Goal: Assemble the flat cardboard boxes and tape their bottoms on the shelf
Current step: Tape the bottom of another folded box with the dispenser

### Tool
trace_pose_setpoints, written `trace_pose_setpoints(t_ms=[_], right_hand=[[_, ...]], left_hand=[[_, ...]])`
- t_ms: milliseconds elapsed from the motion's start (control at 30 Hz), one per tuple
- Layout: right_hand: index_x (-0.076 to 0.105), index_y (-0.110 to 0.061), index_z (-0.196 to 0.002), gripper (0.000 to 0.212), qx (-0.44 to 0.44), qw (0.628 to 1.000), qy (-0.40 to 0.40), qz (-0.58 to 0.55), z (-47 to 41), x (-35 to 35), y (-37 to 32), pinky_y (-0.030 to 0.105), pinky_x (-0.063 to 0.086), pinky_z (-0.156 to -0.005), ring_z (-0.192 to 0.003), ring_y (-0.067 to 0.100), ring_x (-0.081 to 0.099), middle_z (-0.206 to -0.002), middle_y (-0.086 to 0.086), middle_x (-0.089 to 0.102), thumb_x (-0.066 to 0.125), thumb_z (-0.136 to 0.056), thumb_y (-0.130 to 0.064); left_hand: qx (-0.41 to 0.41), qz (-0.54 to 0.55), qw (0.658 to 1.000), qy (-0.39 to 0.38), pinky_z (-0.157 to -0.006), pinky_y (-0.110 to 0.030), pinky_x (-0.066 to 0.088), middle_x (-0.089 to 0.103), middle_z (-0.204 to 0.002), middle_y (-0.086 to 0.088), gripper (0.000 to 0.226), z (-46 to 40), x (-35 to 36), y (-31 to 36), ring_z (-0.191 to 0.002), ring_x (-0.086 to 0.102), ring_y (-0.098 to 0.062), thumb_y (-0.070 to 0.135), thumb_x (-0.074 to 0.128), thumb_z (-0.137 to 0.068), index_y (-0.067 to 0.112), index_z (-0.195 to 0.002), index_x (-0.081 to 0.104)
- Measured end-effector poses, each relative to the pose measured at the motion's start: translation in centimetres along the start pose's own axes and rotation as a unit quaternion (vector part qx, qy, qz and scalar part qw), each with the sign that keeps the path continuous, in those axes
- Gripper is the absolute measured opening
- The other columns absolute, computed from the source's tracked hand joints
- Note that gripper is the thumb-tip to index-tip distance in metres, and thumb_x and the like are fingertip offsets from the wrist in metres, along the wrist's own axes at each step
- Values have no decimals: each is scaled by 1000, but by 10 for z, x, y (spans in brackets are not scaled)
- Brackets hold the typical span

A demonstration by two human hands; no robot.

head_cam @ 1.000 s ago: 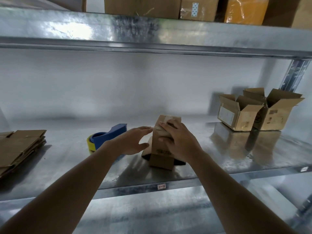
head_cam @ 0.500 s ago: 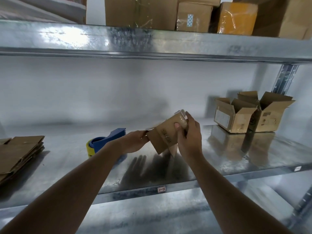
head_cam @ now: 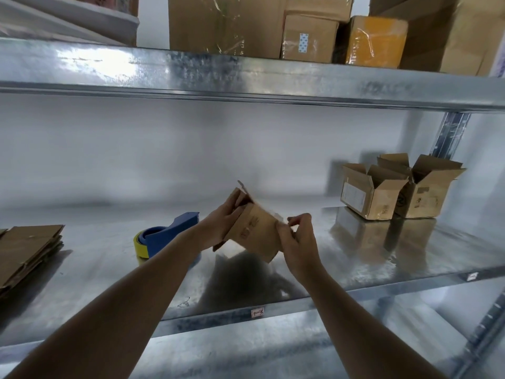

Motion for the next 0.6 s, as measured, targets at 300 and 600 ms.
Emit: trace_pose_setpoints(t_ms=[300, 600], right_hand=[[52, -34, -122, 82, 59, 995, -35, 71, -10, 1, -39, 28, 57, -87, -107, 15, 63, -129, -4, 59, 31, -72, -96], [63, -23, -132, 30, 32, 992, 2, 119, -19, -34, -46, 21, 56, -83, -98, 14, 63, -107, -6, 64, 49, -107, -14]], left_hand=[[13, -259, 964, -53, -94, -34, 55, 57, -126, 15, 58, -20, 24, 0, -109, 61, -13, 73, 45, -97, 55, -150, 30], [8, -363, 932, -18, -90, -41, 56, 59, -118, 1, 48, -42, 16, -7, -110, 58, -22, 74, 42, -93, 36, -120, 53]])
Point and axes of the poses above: each hand's wrist, its own z-axis away from the middle knuckle, its own x-axis out of the palm, y = z × x, the point moved 10 cm from there along -z, towards the middle knuckle
